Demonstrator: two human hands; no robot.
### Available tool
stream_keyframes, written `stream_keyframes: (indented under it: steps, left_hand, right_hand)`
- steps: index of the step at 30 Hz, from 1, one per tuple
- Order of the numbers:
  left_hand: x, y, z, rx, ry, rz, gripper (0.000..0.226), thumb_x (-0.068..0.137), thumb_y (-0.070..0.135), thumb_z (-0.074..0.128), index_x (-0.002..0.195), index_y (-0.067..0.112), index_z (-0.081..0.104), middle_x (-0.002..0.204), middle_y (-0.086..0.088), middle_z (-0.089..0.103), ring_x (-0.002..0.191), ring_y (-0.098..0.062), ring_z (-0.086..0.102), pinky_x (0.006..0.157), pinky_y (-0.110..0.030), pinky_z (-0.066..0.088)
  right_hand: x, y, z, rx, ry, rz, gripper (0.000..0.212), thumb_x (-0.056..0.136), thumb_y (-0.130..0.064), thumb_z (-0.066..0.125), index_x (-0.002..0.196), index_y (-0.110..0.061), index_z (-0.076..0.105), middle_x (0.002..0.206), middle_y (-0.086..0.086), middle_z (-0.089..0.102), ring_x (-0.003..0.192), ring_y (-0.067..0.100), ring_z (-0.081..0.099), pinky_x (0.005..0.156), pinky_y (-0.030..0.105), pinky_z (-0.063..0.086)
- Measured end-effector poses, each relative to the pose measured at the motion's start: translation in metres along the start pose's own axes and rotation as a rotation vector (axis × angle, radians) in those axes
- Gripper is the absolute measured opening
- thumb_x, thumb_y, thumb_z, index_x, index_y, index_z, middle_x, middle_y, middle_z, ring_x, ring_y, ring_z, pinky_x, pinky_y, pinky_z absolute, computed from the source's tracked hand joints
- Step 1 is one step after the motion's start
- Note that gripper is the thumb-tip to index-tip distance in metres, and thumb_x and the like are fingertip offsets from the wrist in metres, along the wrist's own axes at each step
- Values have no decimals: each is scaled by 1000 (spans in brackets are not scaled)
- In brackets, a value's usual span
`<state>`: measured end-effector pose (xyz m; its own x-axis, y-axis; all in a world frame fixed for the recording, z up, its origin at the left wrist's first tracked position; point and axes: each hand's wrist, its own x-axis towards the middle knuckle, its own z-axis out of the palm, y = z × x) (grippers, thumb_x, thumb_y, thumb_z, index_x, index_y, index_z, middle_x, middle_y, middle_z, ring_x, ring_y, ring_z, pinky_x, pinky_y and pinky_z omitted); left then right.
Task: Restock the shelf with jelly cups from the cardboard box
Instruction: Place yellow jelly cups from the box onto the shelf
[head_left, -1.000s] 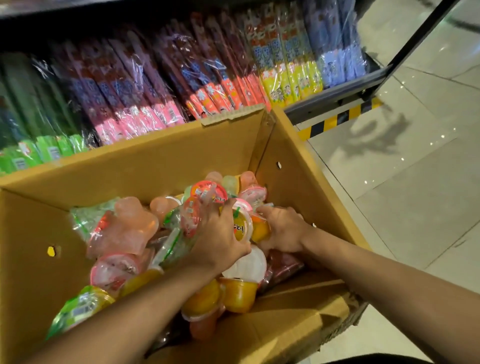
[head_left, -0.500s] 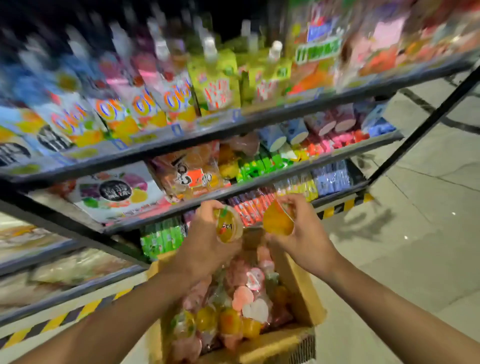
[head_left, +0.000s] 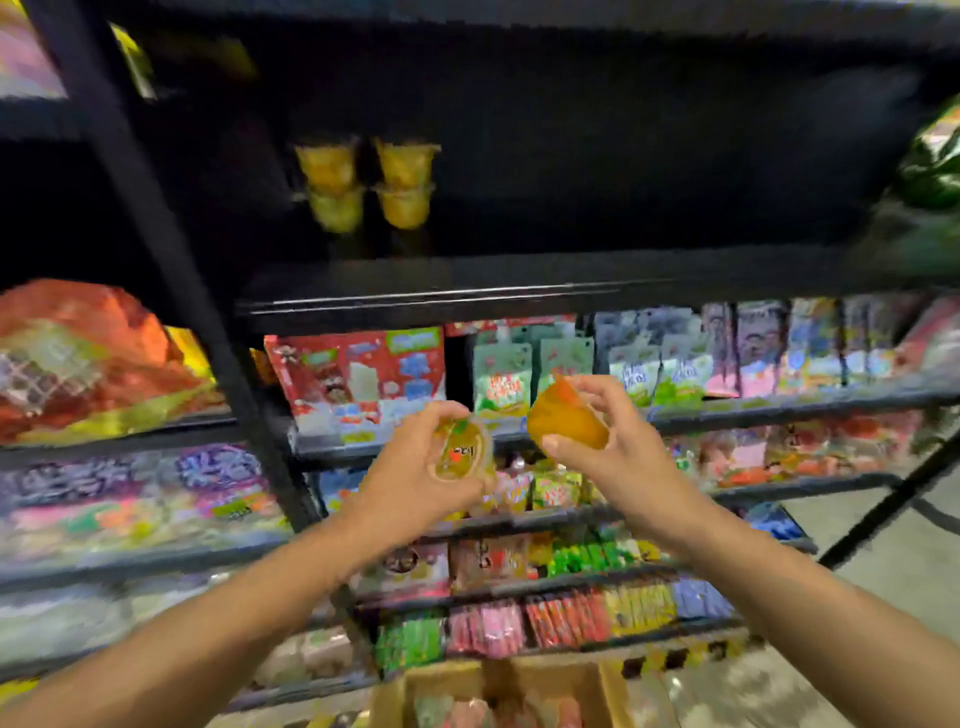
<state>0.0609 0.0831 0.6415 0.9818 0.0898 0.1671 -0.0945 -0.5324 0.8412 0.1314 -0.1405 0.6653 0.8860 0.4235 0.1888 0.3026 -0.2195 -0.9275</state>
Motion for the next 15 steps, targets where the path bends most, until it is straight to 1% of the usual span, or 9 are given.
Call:
stream_keyframes:
  steps: [2,3,4,5,7,9,11,13,15]
  left_hand:
    - [4,19,-28,43,63,40,65,58,57,72,116,38,48,112,10,60,103,-2,60,91,-22,47]
    - [6,26,-40,64,92,53,66,59,58,72,117,39,48,114,10,59,105,-4,59,93,-24,48]
    - [7,32,-51,88,120,58,69,58,58,74,119,39,48,116,12,58,107,-5,59,93,-24,47]
    - [7,39,-61,111,151,62,72,58,58,75,121,39,48,116,14,58,107,-4,58,92,-22,47]
    - [8,50,-78,148,200,49,75,61,51,84,125,35,48,114,16,59,104,-4,60,89,-21,48]
    - [9,56,-90,199,242,34,74,67,40,89,129,30,49,115,13,61,104,-7,62,89,-23,49]
    - [14,62,-101,251,272,25,75,69,40,88,131,29,49,116,11,62,103,-7,62,85,-20,49]
    - [18,67,-111,311,279,3,77,69,44,87,134,30,47,118,11,60,103,-6,61,78,-15,47]
    - [22,71,-120,352,298,-5,80,69,47,86,136,29,48,120,11,58,105,-7,59,79,-15,45]
  right_hand:
    - [13,-28,5,24,-12,-59,49,82,-6,80,121,-19,53,108,-5,63,92,2,65,80,18,52]
    - [19,-40,8,22,-23,-90,48,82,-3,79,120,-20,54,101,-10,65,87,-2,65,80,18,52]
    - [25,-51,11,15,-39,-116,48,81,-6,80,119,-24,56,99,-13,66,88,-1,66,83,22,54]
    - [30,-60,13,11,-52,-139,49,80,-11,83,118,-28,57,101,-15,66,92,4,67,87,30,56]
    - [43,-76,16,-8,-64,-191,54,72,-27,85,118,-35,57,108,-10,64,99,13,65,90,42,55]
    - [57,-87,20,-64,-76,-242,60,64,-40,82,119,-40,56,116,-6,61,103,13,62,90,44,54]
    - [72,-92,23,-125,-88,-289,65,64,-45,84,122,-44,53,121,-6,57,108,11,59,91,39,52]
    - [85,-94,27,-215,-119,-319,71,71,-40,87,131,-43,50,126,-9,50,112,7,51,91,24,45]
    - [97,-95,32,-307,-144,-344,78,73,-37,87,140,-37,46,128,-8,44,115,4,45,89,11,36]
